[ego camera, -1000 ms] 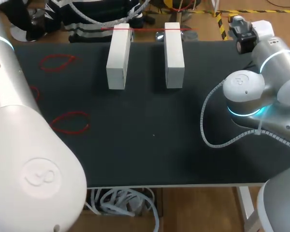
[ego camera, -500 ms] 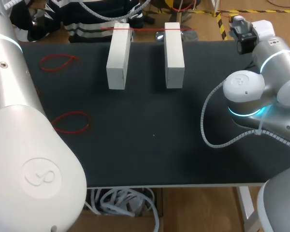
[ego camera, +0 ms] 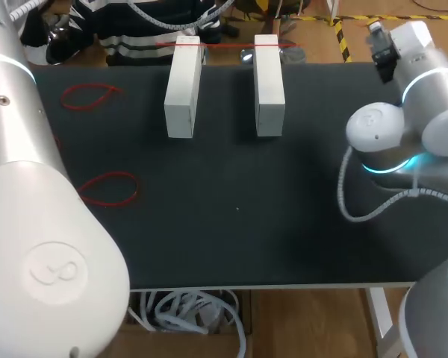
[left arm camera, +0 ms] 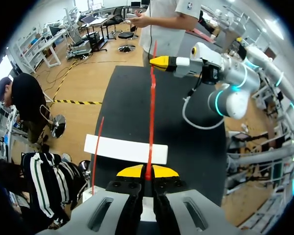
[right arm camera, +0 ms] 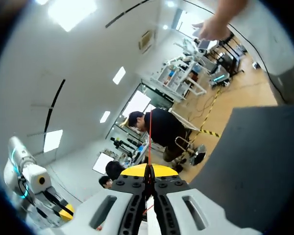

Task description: Grab the tape and strap the tape.

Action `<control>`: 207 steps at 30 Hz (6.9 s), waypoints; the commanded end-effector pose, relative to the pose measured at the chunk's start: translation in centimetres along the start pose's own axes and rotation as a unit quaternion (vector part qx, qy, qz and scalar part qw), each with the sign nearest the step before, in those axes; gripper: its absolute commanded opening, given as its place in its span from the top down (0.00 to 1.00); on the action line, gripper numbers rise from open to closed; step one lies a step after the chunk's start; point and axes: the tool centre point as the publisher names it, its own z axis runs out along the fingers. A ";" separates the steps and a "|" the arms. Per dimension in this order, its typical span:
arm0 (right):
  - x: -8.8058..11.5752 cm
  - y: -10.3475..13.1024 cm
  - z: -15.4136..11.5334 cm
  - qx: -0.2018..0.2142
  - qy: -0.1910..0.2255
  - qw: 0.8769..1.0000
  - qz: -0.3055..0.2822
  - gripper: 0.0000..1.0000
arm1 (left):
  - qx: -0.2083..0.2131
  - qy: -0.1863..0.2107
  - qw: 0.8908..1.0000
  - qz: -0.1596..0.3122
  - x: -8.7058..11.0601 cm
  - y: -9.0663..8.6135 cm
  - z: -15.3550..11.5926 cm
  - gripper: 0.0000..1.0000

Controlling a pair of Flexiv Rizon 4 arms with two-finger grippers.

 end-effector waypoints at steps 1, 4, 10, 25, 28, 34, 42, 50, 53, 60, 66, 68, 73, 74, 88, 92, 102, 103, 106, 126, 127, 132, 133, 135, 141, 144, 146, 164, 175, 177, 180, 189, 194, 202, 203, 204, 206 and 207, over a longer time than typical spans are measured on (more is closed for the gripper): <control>1.1 1.9 0.1 0.049 -0.072 0.988 -0.124 1.00 | -0.003 0.001 1.000 -0.001 0.0 -0.1 -0.1 1.00; 1.3 2.5 0.4 0.060 -0.061 0.981 -0.173 1.00 | -0.003 0.001 1.000 -0.001 0.0 -0.1 -0.1 1.00; 1.8 3.3 1.1 0.098 -0.033 0.952 -0.287 1.00 | -0.003 0.001 1.000 -0.001 0.0 -0.1 -0.1 1.00; 4.4 3.6 2.0 0.173 0.037 0.810 -0.560 1.00 | -0.003 0.001 1.000 -0.001 0.0 -0.1 -0.1 1.00; 4.6 3.2 2.0 0.185 0.053 0.787 -0.586 1.00 | -0.003 0.001 1.000 -0.001 0.0 -0.1 -0.1 1.00; 5.4 2.0 1.6 0.206 0.083 0.714 -0.664 1.00 | -0.003 0.001 1.000 -0.001 0.0 -0.1 -0.1 1.00; 5.9 1.3 1.5 0.231 0.097 0.600 -0.760 1.00 | -0.003 0.001 1.000 -0.001 0.0 -0.1 -0.1 1.00; 6.1 0.9 1.4 0.258 0.098 0.505 -0.818 1.00 | -0.003 0.001 1.000 -0.001 0.0 -0.1 -0.1 1.00; 6.3 0.7 1.5 0.259 0.097 0.485 -0.830 1.00 | -0.003 0.001 1.000 -0.001 0.0 -0.1 -0.1 1.00; 6.5 0.5 1.8 0.268 0.094 0.499 -0.819 1.00 | -0.003 0.001 1.000 -0.001 0.0 -0.1 -0.1 1.00; 6.5 0.5 1.8 0.268 0.094 0.499 -0.819 1.00 | -0.003 0.001 1.000 -0.001 0.0 -0.1 -0.1 1.00; 6.5 0.5 1.8 0.268 0.094 0.499 -0.819 1.00 | -0.003 0.001 1.000 -0.001 0.0 -0.1 -0.1 1.00; 6.4 0.3 1.7 0.265 0.085 0.491 -0.826 1.00 | -0.003 0.001 1.000 -0.001 0.0 -0.1 -0.1 1.00; 6.5 0.2 1.7 0.261 0.077 0.489 -0.829 1.00 | -0.003 0.001 1.000 -0.001 0.0 -0.1 -0.1 1.00; 8.7 -3.0 2.7 0.238 0.082 0.423 -0.871 1.00 | -0.003 0.001 1.000 -0.001 0.0 -0.1 -0.1 1.00; 9.6 -4.1 2.4 0.225 0.096 0.406 -0.880 1.00 | -0.003 0.001 1.000 -0.001 0.0 -0.1 -0.1 1.00; 10.5 -6.7 1.5 0.230 0.141 0.383 -0.884 1.00 | -0.003 0.001 1.000 -0.001 0.0 -0.1 -0.1 1.00; 10.5 -6.9 1.5 0.229 0.142 0.382 -0.884 1.00 | -0.003 0.001 1.000 -0.001 0.0 -0.1 -0.1 1.00; 10.8 -7.2 1.6 0.228 0.150 0.380 -0.884 1.00 | -0.003 0.001 1.000 -0.001 0.0 -0.1 -0.1 1.00; 12.1 -8.4 0.7 0.180 0.143 0.307 -0.924 1.00 | -0.003 0.001 1.000 -0.001 0.0 -0.1 -0.1 1.00; 12.1 -8.3 0.7 0.177 0.137 0.308 -0.924 1.00 | -0.003 0.001 1.000 -0.001 0.0 -0.1 -0.1 1.00; 11.8 -8.1 0.7 0.173 0.107 0.306 -0.930 1.00 | -0.003 0.001 1.000 -0.001 0.0 -0.1 -0.1 1.00; 11.7 -8.1 0.7 0.173 0.105 0.307 -0.930 1.00 | -0.003 0.001 1.000 -0.001 0.0 -0.1 -0.1 1.00; 11.5 -8.1 0.7 0.174 0.095 0.308 -0.931 1.00 | -0.003 0.001 1.000 -0.001 0.0 -0.1 -0.1 1.00; 11.9 -8.3 1.1 0.163 0.086 0.310 -0.933 1.00 | -0.003 0.001 1.000 -0.001 0.0 -0.1 -0.1 1.00; 12.4 -8.7 1.0 0.159 0.094 0.307 -0.934 1.00 | -0.003 0.001 1.000 -0.001 0.0 -0.1 -0.1 1.00; 12.5 -8.9 1.0 0.158 0.096 0.306 -0.934 1.00 | -0.003 0.001 1.000 -0.001 0.0 -0.1 -0.1 1.00; 13.3 -9.3 0.9 0.132 0.084 0.279 -0.947 1.00 | -0.003 0.001 1.000 -0.001 0.0 -0.1 -0.1 1.00; 14.0 -10.6 0.8 0.125 0.097 0.267 -0.951 1.00 | -0.003 0.001 1.000 -0.001 0.0 -0.1 -0.1 1.00; 14.1 -10.7 0.8 0.124 0.098 0.266 -0.951 1.00 | -0.003 0.001 1.000 -0.001 0.0 -0.1 -0.1 1.00; 14.1 -10.8 0.7 0.126 0.100 0.265 -0.951 1.00 | -0.003 0.001 1.000 -0.001 0.0 -0.1 -0.1 1.00; 14.1 -10.9 0.7 0.129 0.100 0.267 -0.950 1.00 | -0.003 0.001 1.000 -0.001 0.0 -0.1 -0.1 1.00; 14.1 -10.8 0.7 0.128 0.098 0.265 -0.951 1.00 | -0.003 0.001 1.000 -0.001 0.0 -0.1 -0.1 1.00; 14.1 -10.9 0.7 0.131 0.099 0.262 -0.951 1.00 | -0.003 0.001 1.000 -0.001 0.0 -0.1 -0.1 1.00; 14.1 -10.9 0.7 0.131 0.099 0.262 -0.951 1.00 | -0.003 0.001 1.000 -0.001 0.0 -0.1 -0.1 1.00; 14.1 -10.9 0.7 0.131 0.099 0.262 -0.951 1.00 | -0.003 0.001 1.000 -0.001 0.0 -0.1 -0.1 1.00; 14.1 -10.9 0.7 0.131 0.098 0.262 -0.951 1.00 | -0.003 0.001 1.000 -0.001 0.0 -0.1 -0.1 1.00; 14.1 -10.9 0.7 0.132 0.098 0.261 -0.951 1.00 | -0.003 0.001 1.000 -0.001 0.0 -0.1 -0.1 1.00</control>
